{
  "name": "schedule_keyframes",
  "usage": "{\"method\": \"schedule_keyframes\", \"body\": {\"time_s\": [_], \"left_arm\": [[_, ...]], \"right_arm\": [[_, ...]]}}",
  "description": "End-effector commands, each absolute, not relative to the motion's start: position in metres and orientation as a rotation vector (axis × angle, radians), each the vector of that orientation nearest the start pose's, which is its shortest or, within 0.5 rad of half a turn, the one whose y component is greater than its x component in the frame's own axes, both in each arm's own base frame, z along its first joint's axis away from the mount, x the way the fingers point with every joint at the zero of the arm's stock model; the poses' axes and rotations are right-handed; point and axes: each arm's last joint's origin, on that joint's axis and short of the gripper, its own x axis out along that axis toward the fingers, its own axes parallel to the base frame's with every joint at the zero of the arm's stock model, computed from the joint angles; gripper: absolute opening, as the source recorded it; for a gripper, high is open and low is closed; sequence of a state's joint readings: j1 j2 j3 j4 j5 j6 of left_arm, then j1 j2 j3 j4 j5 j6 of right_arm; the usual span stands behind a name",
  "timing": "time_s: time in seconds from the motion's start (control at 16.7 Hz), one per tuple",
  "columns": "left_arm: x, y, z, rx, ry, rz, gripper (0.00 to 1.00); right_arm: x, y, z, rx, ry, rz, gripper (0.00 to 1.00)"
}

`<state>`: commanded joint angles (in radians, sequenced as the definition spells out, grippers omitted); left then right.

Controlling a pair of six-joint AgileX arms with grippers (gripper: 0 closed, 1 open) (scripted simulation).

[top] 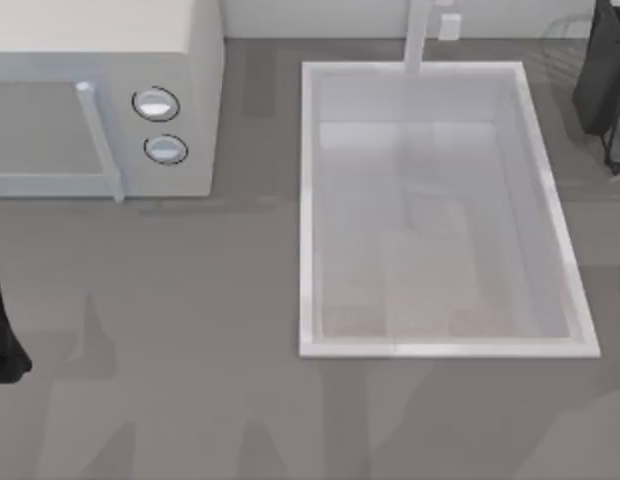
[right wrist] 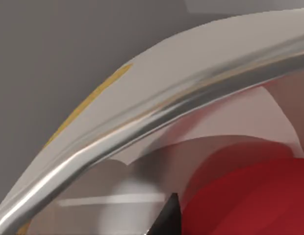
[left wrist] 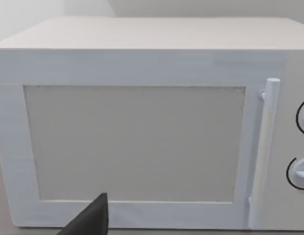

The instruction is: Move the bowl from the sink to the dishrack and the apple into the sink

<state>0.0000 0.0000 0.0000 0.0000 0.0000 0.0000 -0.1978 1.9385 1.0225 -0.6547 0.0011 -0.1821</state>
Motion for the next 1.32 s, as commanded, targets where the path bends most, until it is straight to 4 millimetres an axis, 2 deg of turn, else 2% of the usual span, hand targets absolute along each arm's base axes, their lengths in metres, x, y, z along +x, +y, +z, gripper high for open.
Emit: {"method": "schedule_keyframes", "body": {"time_s": [0.3,0.78,0.84,1.02,1.32], "left_arm": [[0.106,-0.001,0.160,0.000,0.000,0.000,1.00],[0.106,-0.001,0.160,0.000,0.000,0.000,1.00],[0.106,-0.001,0.160,0.000,0.000,0.000,1.00],[0.106,-0.001,0.160,0.000,0.000,0.000,1.00],[0.106,-0.001,0.160,0.000,0.000,0.000,1.00]], "right_arm": [[0.311,-0.061,0.089,0.008,1.571,-0.008,0.02],[0.311,-0.061,0.089,0.008,1.571,-0.008,0.00],[0.307,-0.063,0.126,0.024,1.501,-0.046,0.00],[0.310,-0.063,0.137,0.022,1.494,-0.047,0.00],[0.311,-0.064,0.188,0.026,1.515,-0.048,0.00]]}}
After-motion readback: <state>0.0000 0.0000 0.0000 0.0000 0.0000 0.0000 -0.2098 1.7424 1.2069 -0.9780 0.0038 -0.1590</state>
